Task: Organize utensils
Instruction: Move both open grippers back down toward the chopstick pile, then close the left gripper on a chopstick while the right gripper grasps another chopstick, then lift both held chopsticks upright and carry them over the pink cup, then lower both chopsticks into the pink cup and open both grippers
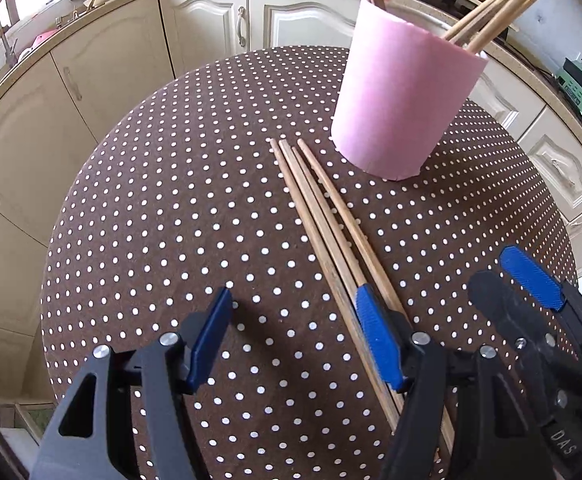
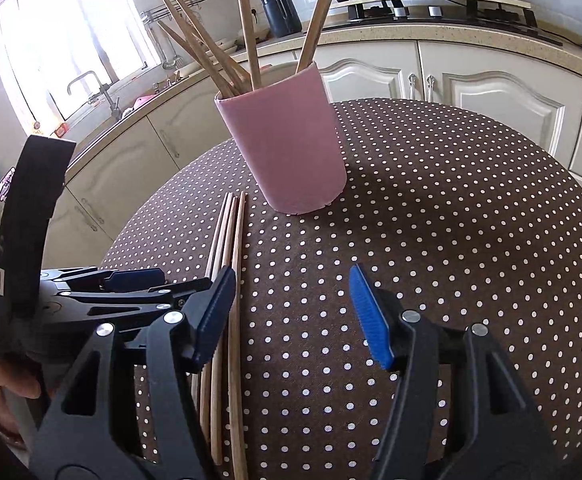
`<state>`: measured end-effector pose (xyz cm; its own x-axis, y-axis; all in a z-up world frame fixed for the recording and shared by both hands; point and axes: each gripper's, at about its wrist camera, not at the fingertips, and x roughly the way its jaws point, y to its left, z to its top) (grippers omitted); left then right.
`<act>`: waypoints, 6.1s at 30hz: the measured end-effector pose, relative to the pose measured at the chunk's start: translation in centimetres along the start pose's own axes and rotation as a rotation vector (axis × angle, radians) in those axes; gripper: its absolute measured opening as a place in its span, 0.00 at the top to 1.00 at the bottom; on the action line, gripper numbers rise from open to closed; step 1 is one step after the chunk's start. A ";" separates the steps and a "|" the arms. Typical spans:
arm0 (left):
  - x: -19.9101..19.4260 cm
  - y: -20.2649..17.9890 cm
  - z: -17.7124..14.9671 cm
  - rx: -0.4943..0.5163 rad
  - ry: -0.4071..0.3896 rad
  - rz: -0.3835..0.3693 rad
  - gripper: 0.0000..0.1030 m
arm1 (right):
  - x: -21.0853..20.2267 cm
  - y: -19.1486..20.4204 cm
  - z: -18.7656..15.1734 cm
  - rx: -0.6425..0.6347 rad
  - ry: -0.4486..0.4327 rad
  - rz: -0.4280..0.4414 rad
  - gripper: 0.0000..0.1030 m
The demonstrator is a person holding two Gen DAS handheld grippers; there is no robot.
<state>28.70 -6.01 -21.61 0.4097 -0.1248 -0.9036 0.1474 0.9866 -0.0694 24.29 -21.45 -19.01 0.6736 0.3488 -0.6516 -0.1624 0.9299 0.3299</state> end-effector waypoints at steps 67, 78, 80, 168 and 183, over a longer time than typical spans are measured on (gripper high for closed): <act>1.9 2.4 3.4 0.115 0.038 0.015 0.92 | 10.2 9.1 4.6 -0.396 0.500 -0.113 0.70; 2.3 3.8 4.1 0.057 0.015 -0.029 0.94 | 12.1 10.0 6.3 -0.376 0.502 -0.115 0.94; 2.2 4.5 3.5 0.052 0.005 -0.036 0.94 | 11.7 8.9 6.2 -0.369 0.486 -0.104 0.94; -13.3 -0.4 10.4 -0.055 -0.936 -0.350 0.95 | -7.8 3.7 17.1 -0.184 -0.496 0.135 0.94; -11.8 -0.8 11.3 -0.080 -1.056 -0.269 0.95 | -5.8 3.1 17.3 -0.215 -0.537 0.088 0.94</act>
<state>33.93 -6.54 -6.07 0.9443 -0.3269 -0.0388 0.3048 0.9127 -0.2723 32.32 -22.64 -2.37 0.9129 0.3699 -0.1725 -0.3389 0.9225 0.1846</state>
